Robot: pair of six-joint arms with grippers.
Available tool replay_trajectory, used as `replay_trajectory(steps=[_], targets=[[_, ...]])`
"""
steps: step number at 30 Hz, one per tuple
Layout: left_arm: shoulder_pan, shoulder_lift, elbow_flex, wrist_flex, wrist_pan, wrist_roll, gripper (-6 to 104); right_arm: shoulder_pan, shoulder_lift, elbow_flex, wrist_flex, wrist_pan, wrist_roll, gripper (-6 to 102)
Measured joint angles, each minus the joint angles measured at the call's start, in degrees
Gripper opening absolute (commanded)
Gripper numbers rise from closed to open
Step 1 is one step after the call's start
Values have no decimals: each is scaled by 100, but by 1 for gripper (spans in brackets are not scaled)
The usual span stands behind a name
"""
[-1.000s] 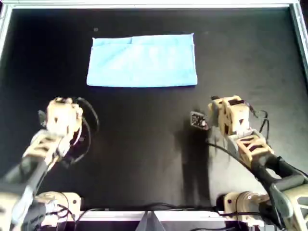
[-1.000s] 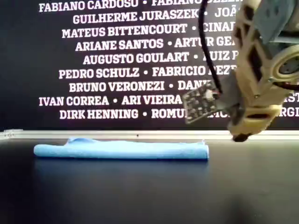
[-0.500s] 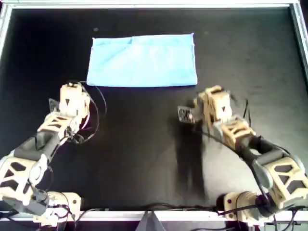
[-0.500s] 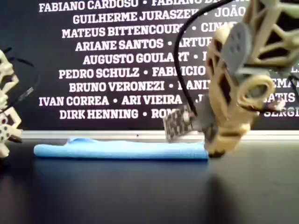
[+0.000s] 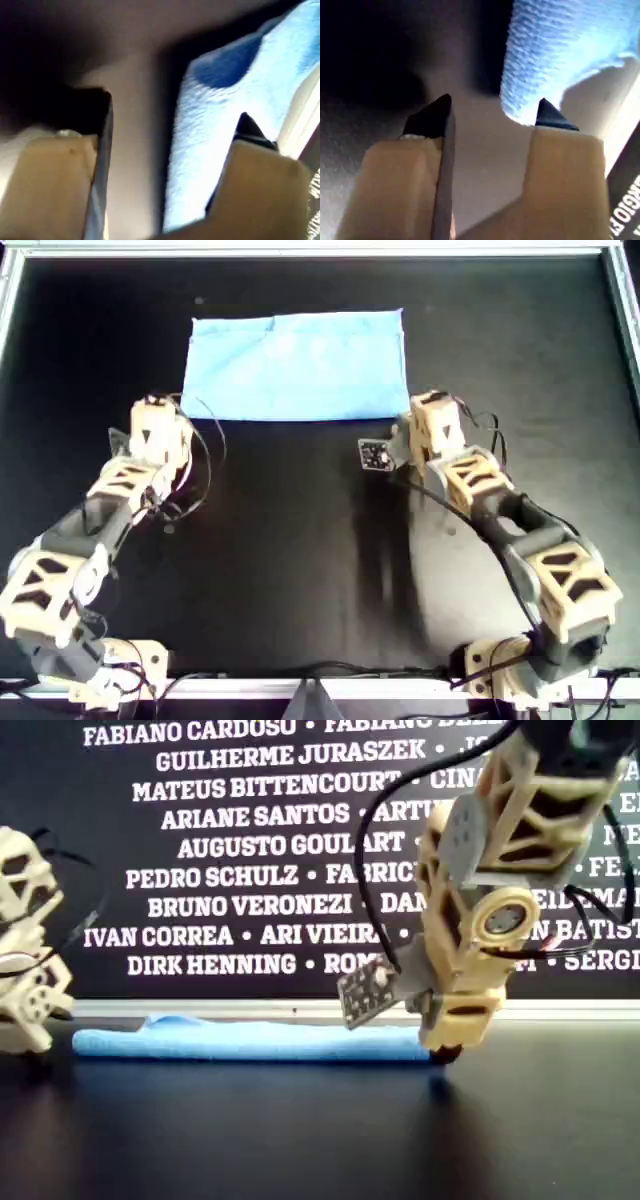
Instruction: Fold a cloth
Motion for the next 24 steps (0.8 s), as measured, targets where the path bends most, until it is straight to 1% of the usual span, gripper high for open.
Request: replay_trajectory(steps=[5, 10, 17, 24], targets=[[-18, -334, -466, 0, -26, 0, 87, 0, -422, -677, 299, 0, -9, 67], [-18, -422, -598, 0, -9, 0, 87, 0, -703, -1099, 316, 0, -26, 67], [-18, -448, -615, 0, -9, 35, 86, -9, -738, -1178, 316, 0, -26, 67], [-18, -870, -1230, 0, 9, 35, 86, -79, -747, -1178, 316, 0, -26, 67]])
